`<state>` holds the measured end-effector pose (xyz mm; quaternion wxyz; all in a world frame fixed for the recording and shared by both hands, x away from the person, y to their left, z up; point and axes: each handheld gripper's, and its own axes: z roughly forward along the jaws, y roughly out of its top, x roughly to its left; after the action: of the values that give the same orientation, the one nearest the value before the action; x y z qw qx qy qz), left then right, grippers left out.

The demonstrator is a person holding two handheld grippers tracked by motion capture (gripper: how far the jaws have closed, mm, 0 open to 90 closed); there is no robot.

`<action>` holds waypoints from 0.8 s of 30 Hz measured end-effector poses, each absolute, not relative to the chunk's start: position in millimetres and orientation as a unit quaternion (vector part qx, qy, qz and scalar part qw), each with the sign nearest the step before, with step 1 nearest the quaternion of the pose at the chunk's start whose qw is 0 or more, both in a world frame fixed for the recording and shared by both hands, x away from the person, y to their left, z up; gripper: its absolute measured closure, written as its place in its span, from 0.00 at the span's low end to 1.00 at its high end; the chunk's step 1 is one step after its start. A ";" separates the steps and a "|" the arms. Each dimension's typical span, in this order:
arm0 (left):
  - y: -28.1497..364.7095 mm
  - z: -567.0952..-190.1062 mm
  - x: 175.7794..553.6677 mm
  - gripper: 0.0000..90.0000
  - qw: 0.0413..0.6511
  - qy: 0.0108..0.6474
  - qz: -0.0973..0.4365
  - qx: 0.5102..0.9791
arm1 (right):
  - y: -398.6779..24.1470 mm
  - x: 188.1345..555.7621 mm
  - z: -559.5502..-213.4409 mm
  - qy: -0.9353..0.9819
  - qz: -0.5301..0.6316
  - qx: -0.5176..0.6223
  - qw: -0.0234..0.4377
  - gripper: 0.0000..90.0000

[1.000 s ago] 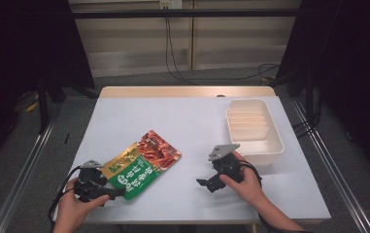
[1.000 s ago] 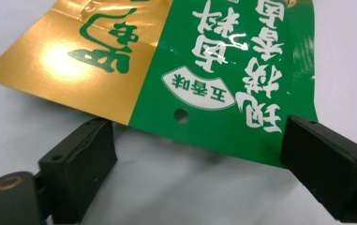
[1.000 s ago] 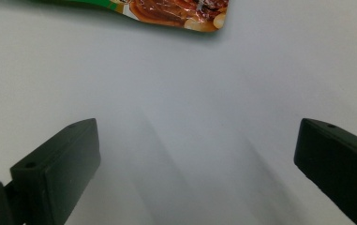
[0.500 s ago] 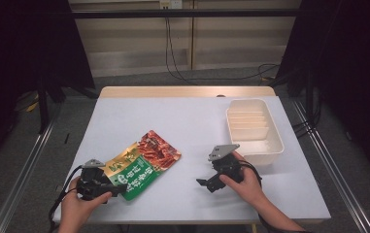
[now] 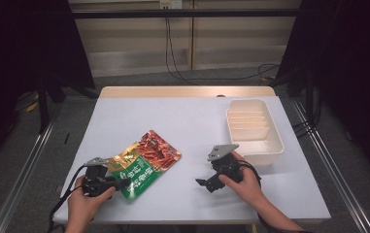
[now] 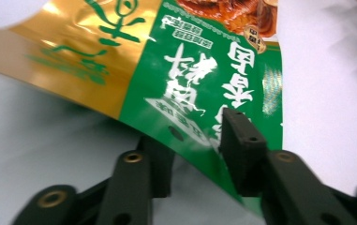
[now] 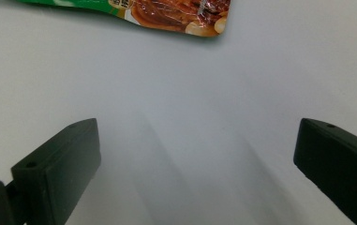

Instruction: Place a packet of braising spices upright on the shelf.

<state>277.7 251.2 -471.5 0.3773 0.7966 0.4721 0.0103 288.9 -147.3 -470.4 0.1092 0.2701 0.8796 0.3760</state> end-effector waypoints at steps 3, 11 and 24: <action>251.9 -470.4 279.8 0.82 0.386 0.481 -0.002 0.787 | -147.5 288.8 -470.4 0.880 0.375 0.270 0.110 0.01; 256.9 -454.1 286.6 1.00 0.379 0.484 0.013 0.789 | -149.0 289.8 -469.7 0.877 0.377 0.276 0.111 0.01; 251.6 -395.5 301.9 1.00 0.326 0.468 0.011 0.821 | -147.5 290.9 -466.6 0.880 0.377 0.269 0.101 0.01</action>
<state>301.9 251.6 -395.5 0.3262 0.8210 0.4684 0.0111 290.9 -147.5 -466.6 0.1005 0.2695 0.8803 0.3774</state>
